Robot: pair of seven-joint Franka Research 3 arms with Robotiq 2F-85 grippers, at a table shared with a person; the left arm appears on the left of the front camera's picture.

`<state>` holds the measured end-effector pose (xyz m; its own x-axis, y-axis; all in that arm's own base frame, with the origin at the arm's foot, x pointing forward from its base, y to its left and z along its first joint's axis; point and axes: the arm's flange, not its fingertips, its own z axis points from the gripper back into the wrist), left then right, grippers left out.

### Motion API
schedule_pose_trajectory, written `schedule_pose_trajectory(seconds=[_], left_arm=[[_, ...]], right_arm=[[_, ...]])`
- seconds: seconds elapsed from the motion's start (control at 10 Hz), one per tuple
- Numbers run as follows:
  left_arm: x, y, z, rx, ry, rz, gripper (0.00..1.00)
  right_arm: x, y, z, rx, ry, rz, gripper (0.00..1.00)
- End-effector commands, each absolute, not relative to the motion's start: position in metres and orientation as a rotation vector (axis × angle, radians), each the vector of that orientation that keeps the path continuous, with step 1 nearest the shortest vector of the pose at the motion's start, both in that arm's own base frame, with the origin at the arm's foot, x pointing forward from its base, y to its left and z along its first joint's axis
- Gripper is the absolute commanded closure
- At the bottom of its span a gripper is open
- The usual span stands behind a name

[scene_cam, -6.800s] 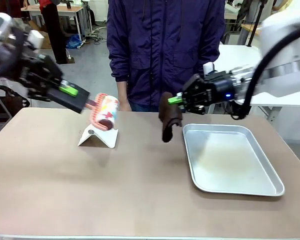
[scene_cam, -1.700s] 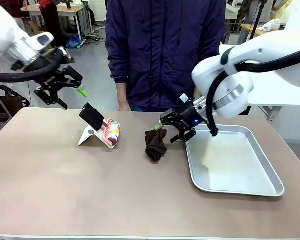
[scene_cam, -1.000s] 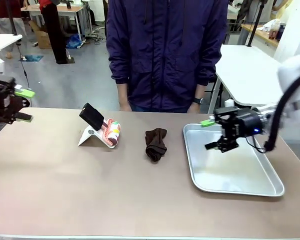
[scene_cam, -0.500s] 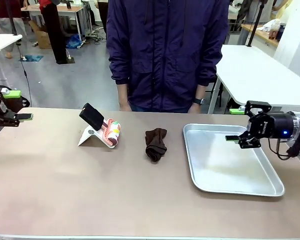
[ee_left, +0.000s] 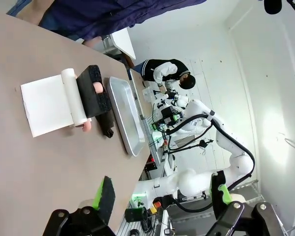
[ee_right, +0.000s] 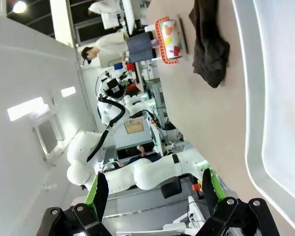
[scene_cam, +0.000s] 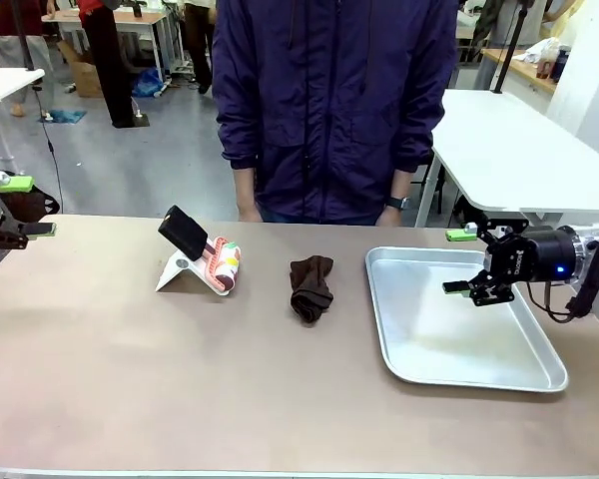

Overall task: Clean the surface of the table.
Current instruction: Return the Lint Roller and towel to their original positions.

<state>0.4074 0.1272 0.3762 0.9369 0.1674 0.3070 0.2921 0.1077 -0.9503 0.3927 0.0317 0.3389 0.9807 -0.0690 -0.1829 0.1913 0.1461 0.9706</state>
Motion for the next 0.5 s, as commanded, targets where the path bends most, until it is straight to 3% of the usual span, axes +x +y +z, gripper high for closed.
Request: schedule_pose_trajectory(seconds=[0.0, 0.4], left_arm=[[0.4035, 0.1225, 0.3777, -1.470, -0.369, -0.079, 0.00], [0.4035, 0.1225, 0.3777, -1.470, -0.369, -0.079, 0.00]], right_arm=[[0.3963, 0.0311, 0.3403, 1.400, 0.100, -0.181, 0.00], [0.3963, 0.0311, 0.3403, 1.400, 0.100, -0.181, 0.00]])
